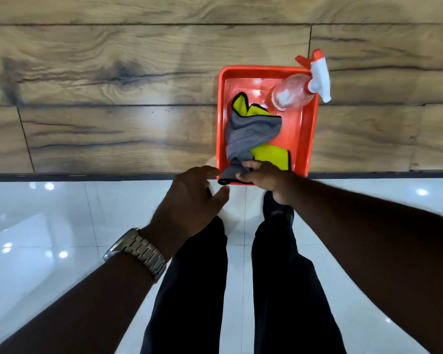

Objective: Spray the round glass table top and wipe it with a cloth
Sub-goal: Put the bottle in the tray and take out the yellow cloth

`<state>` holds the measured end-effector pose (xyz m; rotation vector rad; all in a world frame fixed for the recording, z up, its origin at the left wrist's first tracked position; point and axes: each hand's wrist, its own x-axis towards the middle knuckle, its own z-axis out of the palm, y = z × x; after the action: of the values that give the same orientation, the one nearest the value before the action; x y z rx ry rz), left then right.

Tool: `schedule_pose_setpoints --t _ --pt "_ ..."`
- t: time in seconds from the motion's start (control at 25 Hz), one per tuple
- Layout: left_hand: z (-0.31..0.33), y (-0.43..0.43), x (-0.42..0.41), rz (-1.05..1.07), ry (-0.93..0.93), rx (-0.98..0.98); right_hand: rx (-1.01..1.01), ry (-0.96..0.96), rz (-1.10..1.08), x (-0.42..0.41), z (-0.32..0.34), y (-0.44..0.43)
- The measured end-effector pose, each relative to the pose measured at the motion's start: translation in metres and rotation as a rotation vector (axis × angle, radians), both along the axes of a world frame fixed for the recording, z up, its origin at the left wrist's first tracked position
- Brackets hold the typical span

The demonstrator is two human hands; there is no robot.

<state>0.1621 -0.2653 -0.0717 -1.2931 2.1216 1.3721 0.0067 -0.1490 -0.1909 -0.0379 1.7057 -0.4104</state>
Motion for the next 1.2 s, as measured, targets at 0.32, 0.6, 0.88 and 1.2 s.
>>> schedule_pose_setpoints --t 0.32,0.6,0.88,1.2 --pt "0.162 0.001 -0.014 0.02 -0.005 0.02 -0.283 0.252 -0.124 -0.045 0.238 0.013" --pt "0.394 0.066 -0.03 0.118 0.092 -0.108 -0.653 -0.054 -0.152 -0.045 0.527 0.008" --pt "0.567 0.099 0.024 0.546 0.279 -0.541 -1.045 -0.046 0.049 0.006 0.704 -0.001" --pt "0.699 0.174 0.206 0.918 0.514 -0.647 -1.168 0.158 0.297 0.122 0.807 0.041"
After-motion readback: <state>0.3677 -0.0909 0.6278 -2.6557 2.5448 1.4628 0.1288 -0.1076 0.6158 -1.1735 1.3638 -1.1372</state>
